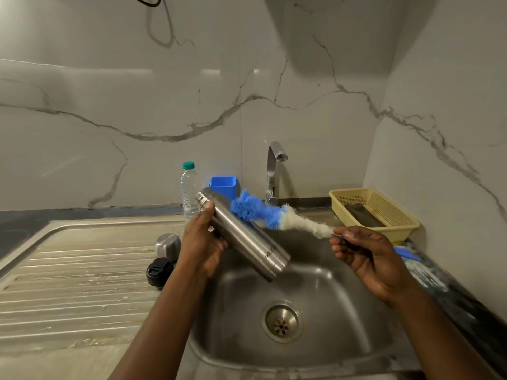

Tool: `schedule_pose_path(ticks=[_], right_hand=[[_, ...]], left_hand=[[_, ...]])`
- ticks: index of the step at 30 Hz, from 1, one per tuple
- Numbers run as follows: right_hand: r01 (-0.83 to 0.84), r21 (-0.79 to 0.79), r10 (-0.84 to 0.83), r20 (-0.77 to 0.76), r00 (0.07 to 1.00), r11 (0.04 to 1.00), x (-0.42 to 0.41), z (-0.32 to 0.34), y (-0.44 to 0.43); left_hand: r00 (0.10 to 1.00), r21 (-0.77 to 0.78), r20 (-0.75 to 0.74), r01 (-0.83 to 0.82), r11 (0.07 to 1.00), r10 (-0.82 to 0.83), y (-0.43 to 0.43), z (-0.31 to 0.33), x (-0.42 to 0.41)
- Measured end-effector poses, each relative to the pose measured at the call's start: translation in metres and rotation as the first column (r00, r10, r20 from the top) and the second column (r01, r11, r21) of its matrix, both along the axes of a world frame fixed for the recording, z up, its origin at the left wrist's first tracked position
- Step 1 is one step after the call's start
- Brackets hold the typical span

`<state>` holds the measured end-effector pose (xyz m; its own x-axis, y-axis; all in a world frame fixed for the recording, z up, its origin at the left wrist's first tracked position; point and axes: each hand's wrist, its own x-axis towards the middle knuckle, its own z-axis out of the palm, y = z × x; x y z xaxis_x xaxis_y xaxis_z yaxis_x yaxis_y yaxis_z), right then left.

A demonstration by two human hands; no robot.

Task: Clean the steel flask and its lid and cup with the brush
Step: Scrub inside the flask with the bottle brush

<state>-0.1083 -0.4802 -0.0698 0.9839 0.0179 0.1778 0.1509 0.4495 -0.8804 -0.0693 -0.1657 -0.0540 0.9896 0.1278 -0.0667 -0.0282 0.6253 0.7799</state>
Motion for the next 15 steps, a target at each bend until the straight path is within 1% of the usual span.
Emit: schedule_pose_path(ticks=[3,7,9,11,14,15], right_hand=[[-0.024,-0.021,0.024,0.01,1.0,0.999,-0.001,0.0,0.0],[-0.053,-0.071,0.053,0.002,0.999,0.996,0.006,-0.007,0.013],[-0.043,-0.067,0.044,0.012,0.999,0.997,0.007,-0.006,0.009],[-0.035,-0.061,0.036,0.011,0.999,0.998,0.004,-0.003,-0.001],[-0.023,-0.01,0.023,0.007,1.0,1.0,0.003,-0.005,-0.018],[-0.019,-0.019,0.019,-0.002,1.0,1.0,0.003,-0.006,-0.02]], left_hand=[[0.999,-0.081,-0.002,-0.049,0.995,0.049,0.006,0.0,0.003],[0.999,-0.038,0.018,-0.041,0.998,0.041,-0.002,0.0,0.001],[0.997,-0.051,0.015,-0.071,0.996,0.071,-0.002,0.0,0.001],[0.993,-0.095,0.023,-0.116,0.989,0.118,0.006,0.001,0.004],[0.985,-0.163,0.048,-0.156,0.974,0.165,0.019,-0.001,0.01],[0.983,-0.174,0.051,-0.163,0.971,0.174,0.021,-0.001,0.011]])
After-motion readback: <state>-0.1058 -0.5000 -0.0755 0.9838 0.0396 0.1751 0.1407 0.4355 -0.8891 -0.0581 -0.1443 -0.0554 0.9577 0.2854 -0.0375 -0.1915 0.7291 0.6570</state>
